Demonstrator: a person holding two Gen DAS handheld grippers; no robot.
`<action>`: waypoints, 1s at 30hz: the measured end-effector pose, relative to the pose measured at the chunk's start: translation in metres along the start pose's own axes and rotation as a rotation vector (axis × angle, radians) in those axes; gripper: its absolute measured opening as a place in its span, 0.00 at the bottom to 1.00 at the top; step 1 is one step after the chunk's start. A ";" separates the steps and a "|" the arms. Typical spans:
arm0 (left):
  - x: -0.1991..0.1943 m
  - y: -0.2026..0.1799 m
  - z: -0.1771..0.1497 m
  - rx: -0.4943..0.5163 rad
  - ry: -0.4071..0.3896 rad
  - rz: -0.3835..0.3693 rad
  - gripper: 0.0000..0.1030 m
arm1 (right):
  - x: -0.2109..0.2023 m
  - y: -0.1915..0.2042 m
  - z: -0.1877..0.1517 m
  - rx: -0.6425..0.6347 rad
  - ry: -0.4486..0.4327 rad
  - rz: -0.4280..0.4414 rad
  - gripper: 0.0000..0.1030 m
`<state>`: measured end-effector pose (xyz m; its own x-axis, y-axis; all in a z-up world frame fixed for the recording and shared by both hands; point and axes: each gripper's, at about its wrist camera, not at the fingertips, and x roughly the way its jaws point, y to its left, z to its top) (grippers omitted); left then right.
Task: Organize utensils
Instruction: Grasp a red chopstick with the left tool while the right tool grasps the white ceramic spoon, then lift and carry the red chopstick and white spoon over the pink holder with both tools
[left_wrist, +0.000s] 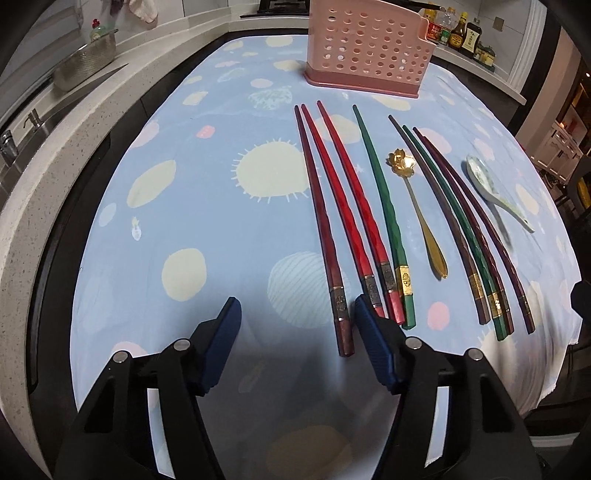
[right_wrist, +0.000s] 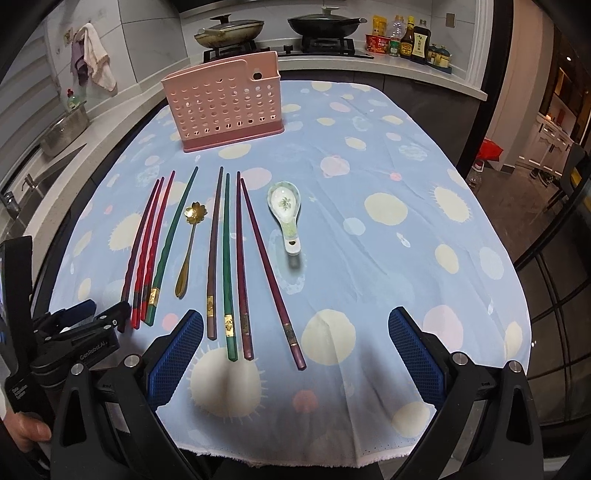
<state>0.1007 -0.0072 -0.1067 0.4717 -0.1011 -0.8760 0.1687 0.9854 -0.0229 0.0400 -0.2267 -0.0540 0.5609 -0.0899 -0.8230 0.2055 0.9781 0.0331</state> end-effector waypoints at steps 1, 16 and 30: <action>0.000 -0.001 0.001 0.005 -0.003 0.001 0.51 | 0.002 0.000 0.002 -0.001 0.000 0.000 0.93; -0.001 0.001 0.004 -0.006 0.012 -0.070 0.07 | 0.037 -0.007 0.048 0.041 -0.020 0.067 0.49; 0.002 0.002 0.006 -0.015 0.028 -0.076 0.07 | 0.093 -0.019 0.056 0.124 0.082 0.147 0.08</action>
<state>0.1072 -0.0059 -0.1054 0.4334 -0.1720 -0.8847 0.1899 0.9770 -0.0969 0.1330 -0.2644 -0.0992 0.5263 0.0720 -0.8473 0.2263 0.9486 0.2212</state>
